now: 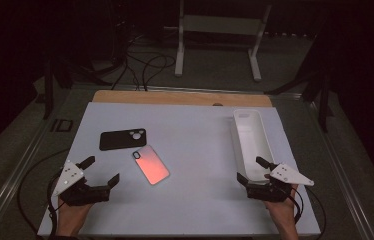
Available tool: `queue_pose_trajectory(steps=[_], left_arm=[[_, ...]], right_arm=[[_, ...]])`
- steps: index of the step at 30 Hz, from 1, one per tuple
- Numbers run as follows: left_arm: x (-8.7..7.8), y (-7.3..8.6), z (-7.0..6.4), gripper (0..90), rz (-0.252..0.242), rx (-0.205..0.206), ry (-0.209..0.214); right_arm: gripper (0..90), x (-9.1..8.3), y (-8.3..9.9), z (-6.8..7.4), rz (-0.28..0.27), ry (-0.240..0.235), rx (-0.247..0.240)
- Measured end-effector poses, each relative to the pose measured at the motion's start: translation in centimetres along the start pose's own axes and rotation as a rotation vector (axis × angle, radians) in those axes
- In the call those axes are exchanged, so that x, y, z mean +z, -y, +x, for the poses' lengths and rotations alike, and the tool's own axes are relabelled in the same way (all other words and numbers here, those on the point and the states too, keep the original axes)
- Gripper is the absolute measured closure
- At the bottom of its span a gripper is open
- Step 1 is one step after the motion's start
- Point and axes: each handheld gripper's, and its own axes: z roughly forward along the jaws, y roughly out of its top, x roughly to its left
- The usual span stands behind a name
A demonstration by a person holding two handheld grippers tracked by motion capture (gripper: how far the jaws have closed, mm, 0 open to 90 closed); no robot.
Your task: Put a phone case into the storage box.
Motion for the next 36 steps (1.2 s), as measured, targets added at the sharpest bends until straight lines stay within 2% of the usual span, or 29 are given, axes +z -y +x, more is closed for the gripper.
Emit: queue_pose_trajectory(steps=[7,15,18,22,24,26,29,31,36], left_arm=[[0.6,-0.7,-0.2,1.6,0.027,-0.001,0.019],[1.9,-1.3,-0.8,10.6,0.070,0.001,-0.023],[2.5,-1.5,-1.0,16.9,0.078,0.000,-0.022],[3.3,-1.8,-1.0,32.5,0.092,-0.004,0.003],[3.8,-2.0,-1.1,39.5,0.095,0.001,-0.008],[4.3,-2.2,-1.0,47.0,0.098,-0.008,0.012],[5.3,-2.5,-0.9,56.9,0.111,-0.023,0.063],[5.9,-2.5,-1.0,64.5,0.127,-0.020,0.086],[7.4,-2.5,-1.4,75.7,0.145,-0.017,0.109]], right_arm=[[9.0,0.1,0.0,0.0,-0.002,0.002,0.004],[9.0,0.1,0.0,-0.1,-0.003,0.003,0.007],[9.0,0.0,0.0,-0.1,-0.001,0.005,0.007],[9.0,0.1,0.0,-0.1,0.000,0.003,0.004],[9.0,0.1,0.0,-0.1,0.002,0.002,0.003],[9.0,0.2,0.0,-0.1,0.004,0.002,0.002],[9.0,0.2,0.0,-0.1,0.005,0.003,0.001],[9.0,0.2,0.0,-0.1,0.005,0.003,0.000],[9.0,0.2,0.0,-0.1,0.004,0.004,0.001]])
